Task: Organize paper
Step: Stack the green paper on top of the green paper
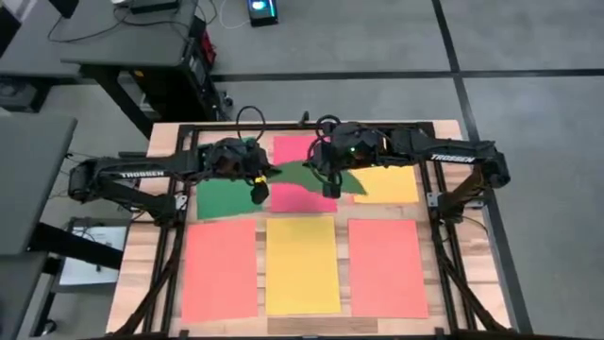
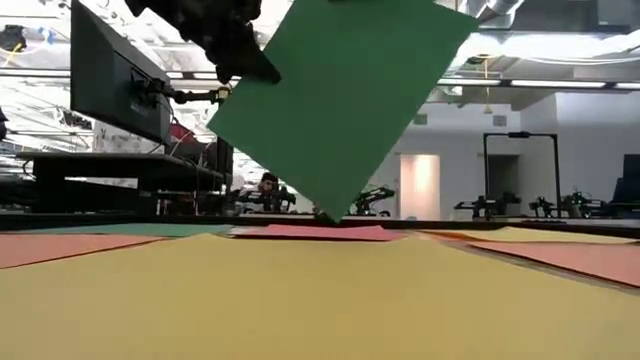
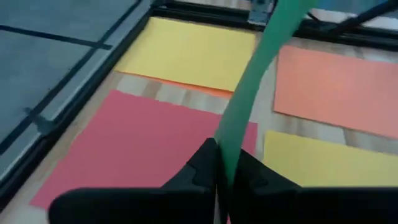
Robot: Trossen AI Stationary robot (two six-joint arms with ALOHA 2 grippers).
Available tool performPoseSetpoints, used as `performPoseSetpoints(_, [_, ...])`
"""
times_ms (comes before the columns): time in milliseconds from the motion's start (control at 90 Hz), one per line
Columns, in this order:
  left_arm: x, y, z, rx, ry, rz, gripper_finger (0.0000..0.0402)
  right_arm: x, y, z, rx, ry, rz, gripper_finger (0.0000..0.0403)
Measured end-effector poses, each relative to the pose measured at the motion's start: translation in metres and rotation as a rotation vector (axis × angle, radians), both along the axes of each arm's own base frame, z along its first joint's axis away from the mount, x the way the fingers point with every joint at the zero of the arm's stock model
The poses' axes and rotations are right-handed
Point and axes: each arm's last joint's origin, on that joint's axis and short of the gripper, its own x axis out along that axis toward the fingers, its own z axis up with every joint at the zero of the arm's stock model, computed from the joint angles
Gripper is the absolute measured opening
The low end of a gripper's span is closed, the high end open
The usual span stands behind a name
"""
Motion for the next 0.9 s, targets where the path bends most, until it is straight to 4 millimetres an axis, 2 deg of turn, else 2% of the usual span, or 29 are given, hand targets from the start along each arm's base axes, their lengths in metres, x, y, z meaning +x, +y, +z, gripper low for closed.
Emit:
performPoseSetpoints(256, [-0.001,-0.011,-0.005,0.032,0.037,0.100,0.0000,-0.002,0.000,-0.002,-0.001,0.035,0.001,0.0138])
performPoseSetpoints(422, [-0.008,-0.014,0.003,0.044,0.002,0.113,0.0000,-0.003,0.000,-0.003,-0.005,0.044,0.003,0.0191])
performPoseSetpoints(544, [-0.019,-0.016,0.014,0.048,-0.048,0.114,0.0000,-0.003,0.000,-0.003,-0.008,0.045,0.003,0.0204])
performPoseSetpoints(756, [-0.042,-0.018,0.031,0.056,-0.107,0.119,0.0000,-0.003,-0.003,-0.003,-0.018,0.049,-0.007,0.0200])
performPoseSetpoints(900, [-0.058,-0.019,0.032,0.050,-0.062,0.155,0.0000,-0.004,-0.008,-0.006,-0.017,0.056,-0.021,0.0198])
